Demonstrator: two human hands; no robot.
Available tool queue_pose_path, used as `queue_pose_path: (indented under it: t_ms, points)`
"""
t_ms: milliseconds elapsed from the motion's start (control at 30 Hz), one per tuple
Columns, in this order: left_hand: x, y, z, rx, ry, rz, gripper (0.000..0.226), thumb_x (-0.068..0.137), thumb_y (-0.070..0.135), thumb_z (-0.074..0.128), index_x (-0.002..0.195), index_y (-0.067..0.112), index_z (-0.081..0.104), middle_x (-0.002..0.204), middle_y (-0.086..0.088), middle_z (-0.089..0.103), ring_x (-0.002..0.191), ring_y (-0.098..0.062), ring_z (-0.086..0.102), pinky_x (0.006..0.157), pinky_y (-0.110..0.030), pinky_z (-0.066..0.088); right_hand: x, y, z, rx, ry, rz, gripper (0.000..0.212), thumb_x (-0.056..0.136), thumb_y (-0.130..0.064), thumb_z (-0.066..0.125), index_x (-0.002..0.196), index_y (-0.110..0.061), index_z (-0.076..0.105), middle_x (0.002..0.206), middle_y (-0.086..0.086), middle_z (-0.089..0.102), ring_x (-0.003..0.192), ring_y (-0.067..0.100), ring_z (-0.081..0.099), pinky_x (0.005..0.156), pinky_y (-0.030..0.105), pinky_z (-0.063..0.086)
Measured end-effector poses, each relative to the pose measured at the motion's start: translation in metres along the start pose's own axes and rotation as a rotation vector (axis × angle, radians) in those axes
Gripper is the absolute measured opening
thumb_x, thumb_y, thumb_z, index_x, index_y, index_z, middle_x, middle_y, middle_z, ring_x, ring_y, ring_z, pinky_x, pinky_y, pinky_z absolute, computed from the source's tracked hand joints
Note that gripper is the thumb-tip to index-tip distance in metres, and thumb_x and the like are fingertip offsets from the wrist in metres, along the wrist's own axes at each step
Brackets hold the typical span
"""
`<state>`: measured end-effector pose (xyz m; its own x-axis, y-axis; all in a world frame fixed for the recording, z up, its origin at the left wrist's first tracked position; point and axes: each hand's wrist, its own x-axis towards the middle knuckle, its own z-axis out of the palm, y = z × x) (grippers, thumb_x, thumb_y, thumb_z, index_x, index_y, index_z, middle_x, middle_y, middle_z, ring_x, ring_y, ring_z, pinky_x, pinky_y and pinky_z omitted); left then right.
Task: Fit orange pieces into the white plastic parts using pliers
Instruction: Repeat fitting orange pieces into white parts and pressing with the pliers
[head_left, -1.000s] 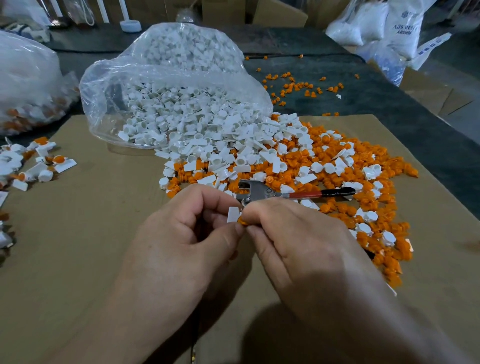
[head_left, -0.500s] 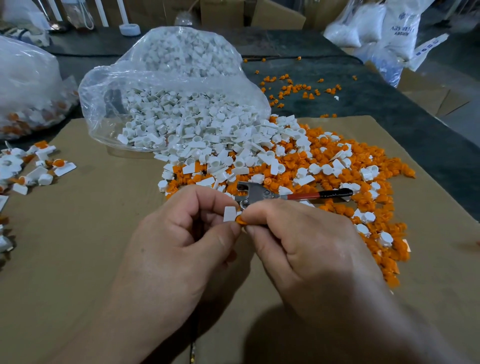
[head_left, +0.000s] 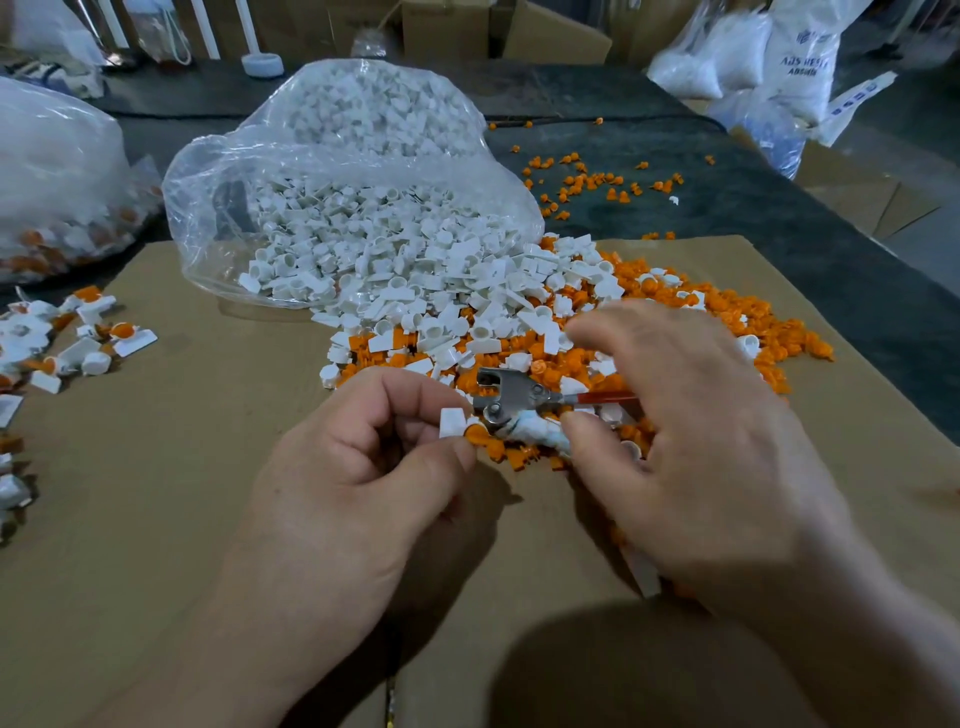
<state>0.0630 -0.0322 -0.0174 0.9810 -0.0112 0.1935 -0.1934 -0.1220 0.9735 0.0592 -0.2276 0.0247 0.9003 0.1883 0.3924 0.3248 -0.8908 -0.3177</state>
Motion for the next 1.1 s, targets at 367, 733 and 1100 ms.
queue_pose_path:
  t_ms: [367, 733, 1100]
  points:
    - [0.005, 0.008, -0.005, -0.342, -0.072, -0.144, 0.027, 0.058, 0.029, 0.076, 0.083, 0.02, 0.075, 0.059, -0.007, 0.059, 0.05, -0.015, 0.058, 0.045, -0.022, 0.046, 0.005, 0.023, 0.007, -0.378, -0.381, 0.035, 0.055, 0.089, -0.056, 0.035, 0.139, -0.035, 0.024, 0.135, -0.009, 0.04, 0.123, 0.017, 0.033, 0.104, 0.036, 0.03]
    - [0.01, 0.012, -0.008, -0.394, 0.004, -0.169, 0.016, 0.064, 0.011, 0.076, 0.076, 0.021, 0.075, 0.062, -0.006, 0.061, 0.05, -0.013, 0.058, 0.041, -0.02, 0.044, 0.012, 0.016, -0.007, -0.141, -0.128, 0.098, 0.029, 0.082, -0.046, 0.046, 0.108, -0.033, 0.047, 0.087, -0.012, 0.05, 0.081, 0.011, 0.045, 0.062, 0.03, 0.038]
    - [0.011, 0.012, -0.01, -0.37, 0.033, -0.154, 0.013, 0.07, 0.012, 0.071, 0.077, 0.022, 0.075, 0.063, -0.005, 0.062, 0.052, -0.013, 0.058, 0.043, -0.02, 0.045, 0.007, 0.007, -0.011, -0.021, -0.302, -0.058, 0.041, 0.076, -0.049, 0.038, 0.113, -0.041, 0.051, 0.101, -0.024, 0.055, 0.092, 0.004, 0.049, 0.076, 0.027, 0.041]
